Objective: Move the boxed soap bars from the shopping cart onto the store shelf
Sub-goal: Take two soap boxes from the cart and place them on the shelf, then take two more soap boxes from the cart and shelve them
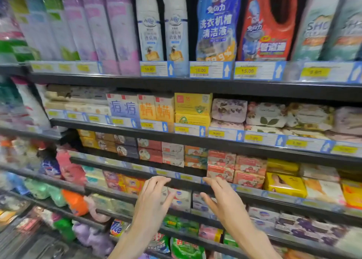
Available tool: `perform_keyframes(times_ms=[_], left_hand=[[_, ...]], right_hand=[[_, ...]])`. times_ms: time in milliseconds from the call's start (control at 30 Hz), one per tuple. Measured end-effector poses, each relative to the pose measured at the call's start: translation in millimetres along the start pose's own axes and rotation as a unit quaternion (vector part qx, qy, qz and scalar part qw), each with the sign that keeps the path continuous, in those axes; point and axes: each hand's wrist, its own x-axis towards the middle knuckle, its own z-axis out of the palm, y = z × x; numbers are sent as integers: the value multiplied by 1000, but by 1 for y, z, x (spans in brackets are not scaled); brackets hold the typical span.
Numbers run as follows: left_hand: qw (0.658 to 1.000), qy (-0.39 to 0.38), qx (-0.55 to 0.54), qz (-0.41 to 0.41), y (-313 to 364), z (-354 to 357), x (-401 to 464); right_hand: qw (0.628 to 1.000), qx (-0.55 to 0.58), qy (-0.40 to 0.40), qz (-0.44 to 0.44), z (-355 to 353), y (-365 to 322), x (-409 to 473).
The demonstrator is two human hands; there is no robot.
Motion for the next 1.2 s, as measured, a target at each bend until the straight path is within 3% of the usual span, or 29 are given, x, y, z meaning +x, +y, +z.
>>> perform_keyframes(times_ms=[133,333,533,833,1200], left_hand=[[996,30,83,-29,-57,-48,-37],[971,16,191,-144,-165,-128,-123],[936,25,246,-251,-285,-236,-234],[887,38,299,-349,-413,-397,-358],[849,48,328,-412,-563,-503,-394]], right_hand=[[994,-1,-45,-98,33,-56,20],[973,35,-120,-193,98,-176,50],[930,110,-123,-328,166,-351,63],[876,125,-194,-423,276,-588,66],[828,127,-252,-484,402,-797,109]])
